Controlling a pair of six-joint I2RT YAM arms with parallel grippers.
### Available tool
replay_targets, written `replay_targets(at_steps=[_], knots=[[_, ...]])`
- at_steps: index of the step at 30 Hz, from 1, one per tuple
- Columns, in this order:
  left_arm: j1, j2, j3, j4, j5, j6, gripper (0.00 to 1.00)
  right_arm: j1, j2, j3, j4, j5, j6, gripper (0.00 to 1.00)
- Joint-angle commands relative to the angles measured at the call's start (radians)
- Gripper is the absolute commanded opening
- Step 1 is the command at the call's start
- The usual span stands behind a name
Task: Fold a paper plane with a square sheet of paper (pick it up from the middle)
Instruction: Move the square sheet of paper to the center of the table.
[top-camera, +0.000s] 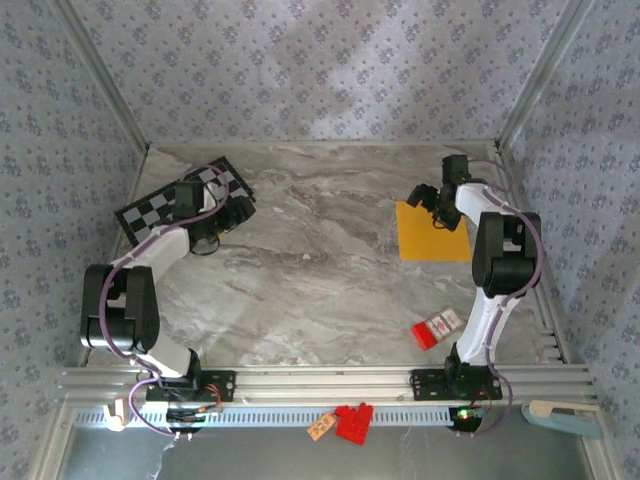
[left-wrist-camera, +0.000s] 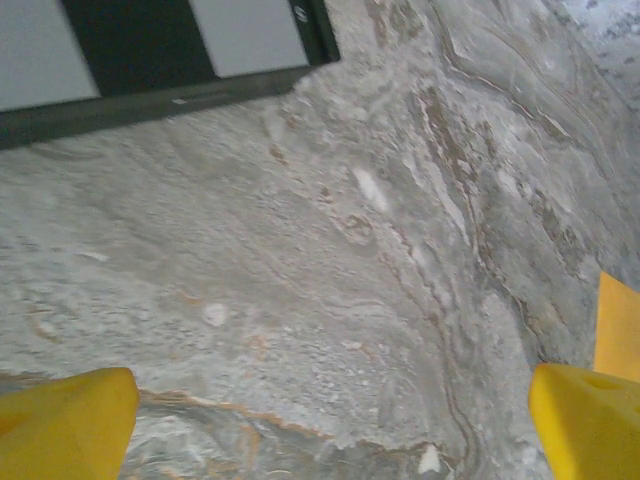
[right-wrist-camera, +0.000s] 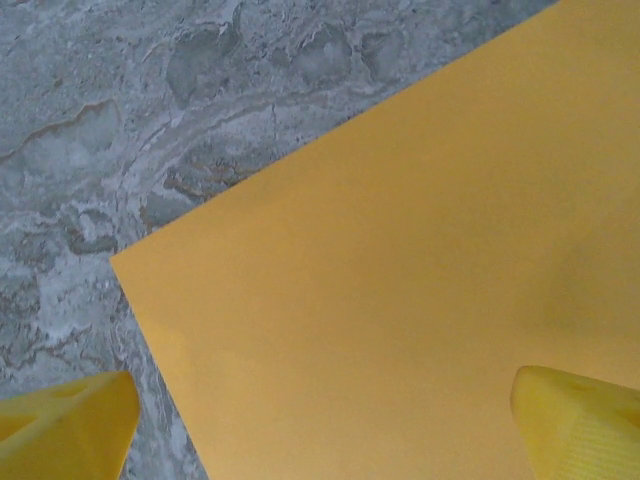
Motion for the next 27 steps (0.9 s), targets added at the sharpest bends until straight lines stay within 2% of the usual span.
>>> replay_targets(at_steps=[1,10,23,27], knots=[[-0.024,0.028,0.043,-0.004,0.041,-0.023,1.0,0.018,0.055,0.047,-0.078,-0.014,0.036,0.97],[-0.059,0.065,0.067,-0.03,0.04,-0.038,0.99,0.147,0.127,0.103,-0.103,-0.046,0.095,0.95],[-0.07,0.1,0.096,-0.099,-0.032,-0.075,0.99,0.539,0.121,0.08,0.044,-0.053,0.526,0.95],[-0.08,0.106,0.117,-0.135,-0.034,-0.094,0.99,0.593,0.1,0.12,0.081,-0.096,0.534,0.93]])
